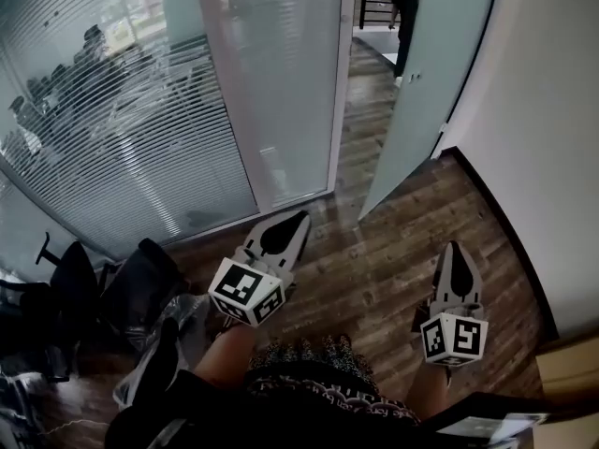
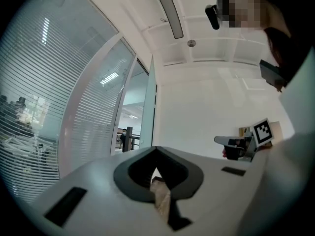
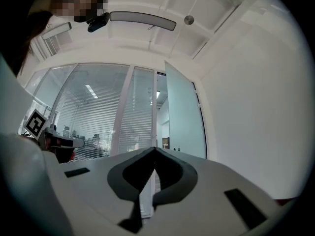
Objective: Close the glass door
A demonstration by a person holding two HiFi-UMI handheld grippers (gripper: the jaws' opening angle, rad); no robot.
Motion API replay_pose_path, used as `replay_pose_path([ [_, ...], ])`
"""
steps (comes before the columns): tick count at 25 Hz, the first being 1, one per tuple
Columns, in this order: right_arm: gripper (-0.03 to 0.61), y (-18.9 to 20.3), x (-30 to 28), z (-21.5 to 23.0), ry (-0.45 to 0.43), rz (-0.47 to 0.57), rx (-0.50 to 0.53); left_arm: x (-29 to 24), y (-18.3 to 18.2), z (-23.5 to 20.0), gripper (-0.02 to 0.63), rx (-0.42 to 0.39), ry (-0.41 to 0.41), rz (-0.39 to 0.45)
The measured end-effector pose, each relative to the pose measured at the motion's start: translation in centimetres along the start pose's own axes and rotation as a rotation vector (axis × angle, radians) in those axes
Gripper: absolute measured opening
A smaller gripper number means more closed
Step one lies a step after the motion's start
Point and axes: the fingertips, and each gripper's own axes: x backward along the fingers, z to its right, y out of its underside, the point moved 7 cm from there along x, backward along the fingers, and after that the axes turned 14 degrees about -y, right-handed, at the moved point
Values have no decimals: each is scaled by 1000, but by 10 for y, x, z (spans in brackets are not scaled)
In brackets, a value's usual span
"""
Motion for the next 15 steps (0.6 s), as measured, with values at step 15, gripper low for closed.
replay_pose_path([
  [15, 3, 14, -126, 109, -80, 15, 23, -142, -14, -10, 2, -23, -79, 43],
])
